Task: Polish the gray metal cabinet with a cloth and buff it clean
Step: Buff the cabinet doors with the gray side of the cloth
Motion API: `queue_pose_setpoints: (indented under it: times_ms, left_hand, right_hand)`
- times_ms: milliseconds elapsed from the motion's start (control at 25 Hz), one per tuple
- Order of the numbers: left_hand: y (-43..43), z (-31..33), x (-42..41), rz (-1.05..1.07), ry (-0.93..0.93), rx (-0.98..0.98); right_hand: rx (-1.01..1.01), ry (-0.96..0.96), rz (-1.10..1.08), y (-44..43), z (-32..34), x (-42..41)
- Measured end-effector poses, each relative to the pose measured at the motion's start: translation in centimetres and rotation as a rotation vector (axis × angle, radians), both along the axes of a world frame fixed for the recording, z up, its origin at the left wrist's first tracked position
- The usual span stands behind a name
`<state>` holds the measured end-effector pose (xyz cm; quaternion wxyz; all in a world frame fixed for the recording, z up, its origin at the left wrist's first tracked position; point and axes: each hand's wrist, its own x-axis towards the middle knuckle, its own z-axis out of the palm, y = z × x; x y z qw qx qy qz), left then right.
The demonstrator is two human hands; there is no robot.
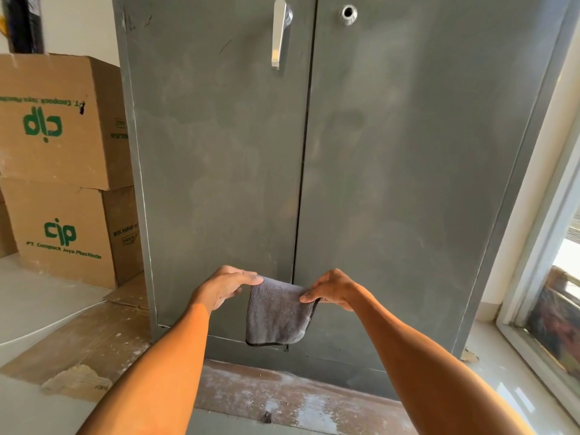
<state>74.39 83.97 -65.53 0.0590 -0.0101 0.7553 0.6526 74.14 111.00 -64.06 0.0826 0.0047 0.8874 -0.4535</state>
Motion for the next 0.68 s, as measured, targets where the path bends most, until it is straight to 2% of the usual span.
queue_pose_setpoints:
  times_ms: [200, 320, 480, 680]
  left_hand:
    - [0.4, 0.0, 0.3, -0.04, -0.014, 0.062]
    - [0.1, -0.6, 0.0, -0.035, -0.033, 0.035]
    - [0.8, -1.1, -0.3, 0.085, 0.02, -0.038]
    - [2.8, -2.1, -1.0, 0.229, 0.207, -0.172]
  right_hand:
    - [0.096, 0.018, 0.067, -0.2, -0.1, 0.2]
    - [0.025, 0.052, 0.086, 0.3, -0.2, 0.5]
    - [-0.067, 0.061, 0.097, 0.0, -1.1, 0.6]
    - [0.236, 0.353, -0.017, 0.9, -1.6, 0.0]
